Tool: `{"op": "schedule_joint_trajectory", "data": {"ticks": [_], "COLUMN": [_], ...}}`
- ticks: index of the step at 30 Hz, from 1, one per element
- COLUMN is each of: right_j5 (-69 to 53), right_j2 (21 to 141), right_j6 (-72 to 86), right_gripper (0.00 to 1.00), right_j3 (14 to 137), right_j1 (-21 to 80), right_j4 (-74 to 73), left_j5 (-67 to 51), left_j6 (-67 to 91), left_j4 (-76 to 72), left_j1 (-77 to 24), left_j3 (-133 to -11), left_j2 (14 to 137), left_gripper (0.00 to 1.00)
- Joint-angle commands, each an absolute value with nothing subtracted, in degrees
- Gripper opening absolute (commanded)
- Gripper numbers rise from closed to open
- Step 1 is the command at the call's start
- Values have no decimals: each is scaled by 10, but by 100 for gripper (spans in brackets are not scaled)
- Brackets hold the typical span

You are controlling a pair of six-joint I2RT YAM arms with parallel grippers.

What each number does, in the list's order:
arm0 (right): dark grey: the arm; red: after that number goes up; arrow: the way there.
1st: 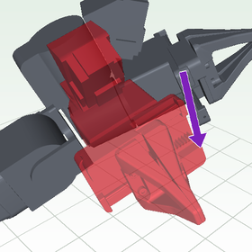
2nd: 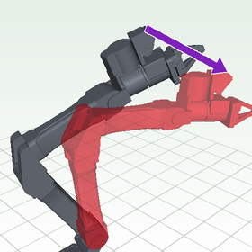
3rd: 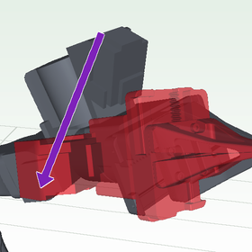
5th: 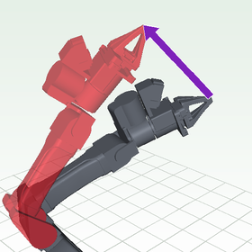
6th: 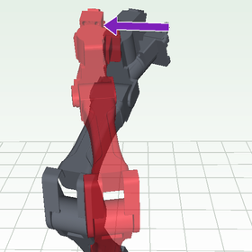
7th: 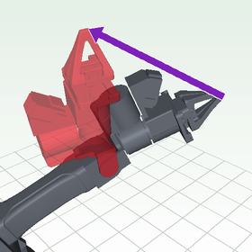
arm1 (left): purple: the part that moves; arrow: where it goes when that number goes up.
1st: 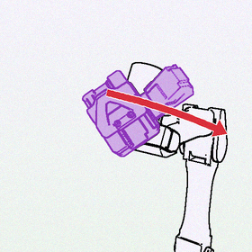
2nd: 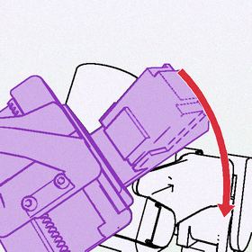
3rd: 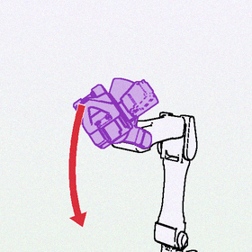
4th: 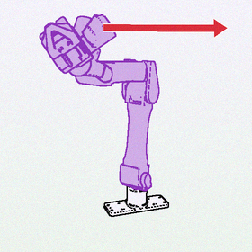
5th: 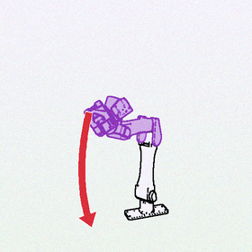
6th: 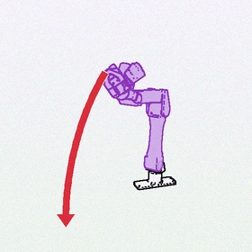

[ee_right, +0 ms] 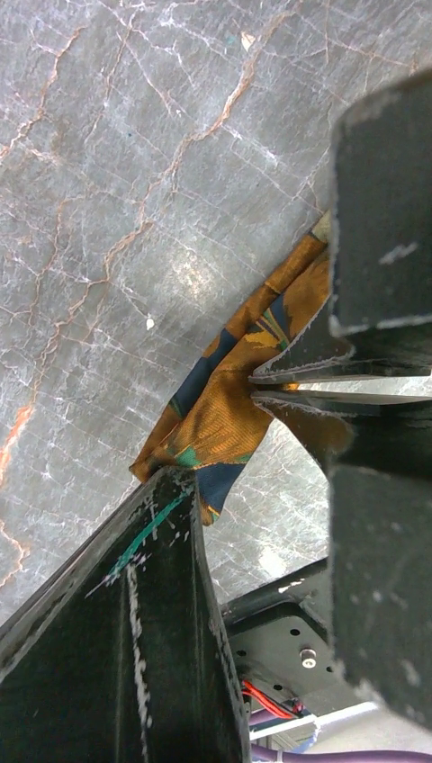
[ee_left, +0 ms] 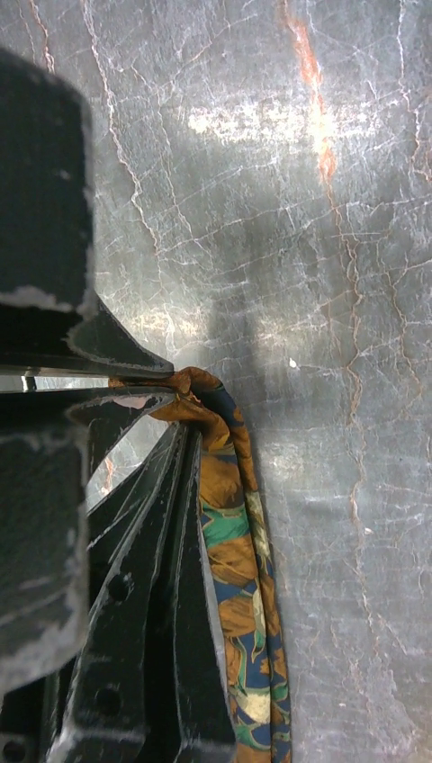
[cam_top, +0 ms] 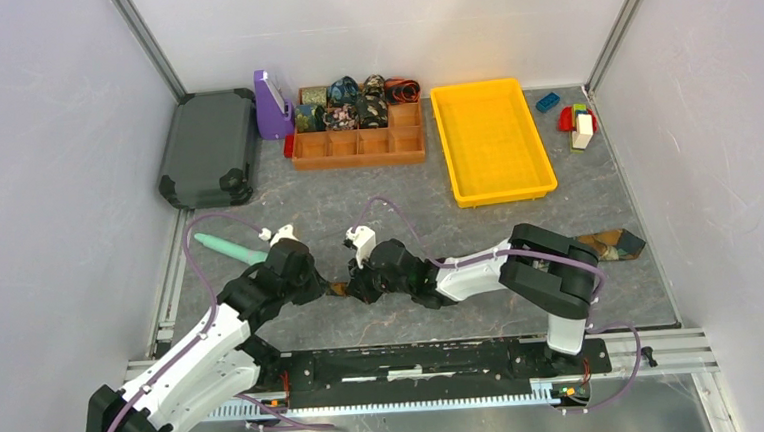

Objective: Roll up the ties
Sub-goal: Roll the tie at the center of the board.

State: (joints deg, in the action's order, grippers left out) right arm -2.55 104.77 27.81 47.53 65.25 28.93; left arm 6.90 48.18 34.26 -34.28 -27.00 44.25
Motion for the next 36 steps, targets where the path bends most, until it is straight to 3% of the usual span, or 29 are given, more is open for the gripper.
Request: {"op": "schedule_joint_trajectory", "data": {"ticks": [1, 10, 19, 36], "right_j5": [-4, 35, 30, -14], "right_j2": [1052, 1016, 1029, 1084], "right_j6": [267, 239, 248, 249], "right_gripper": [11, 11, 11, 11], "right_j3": [501, 520, 497, 568], "right_j1": [656, 653, 653, 653], "right_j4": [277, 198, 216, 247], "left_j5": [59, 53, 48, 49], "left_j6": [505, 508, 512, 516], "left_j4": [347, 347, 343, 355], "left_j1": [-346, -347, -347, -346], "left_j3": [-298, -306, -315, -324], "left_j2": [430, 425, 426, 420], "left_gripper": [7, 7, 6, 6]}}
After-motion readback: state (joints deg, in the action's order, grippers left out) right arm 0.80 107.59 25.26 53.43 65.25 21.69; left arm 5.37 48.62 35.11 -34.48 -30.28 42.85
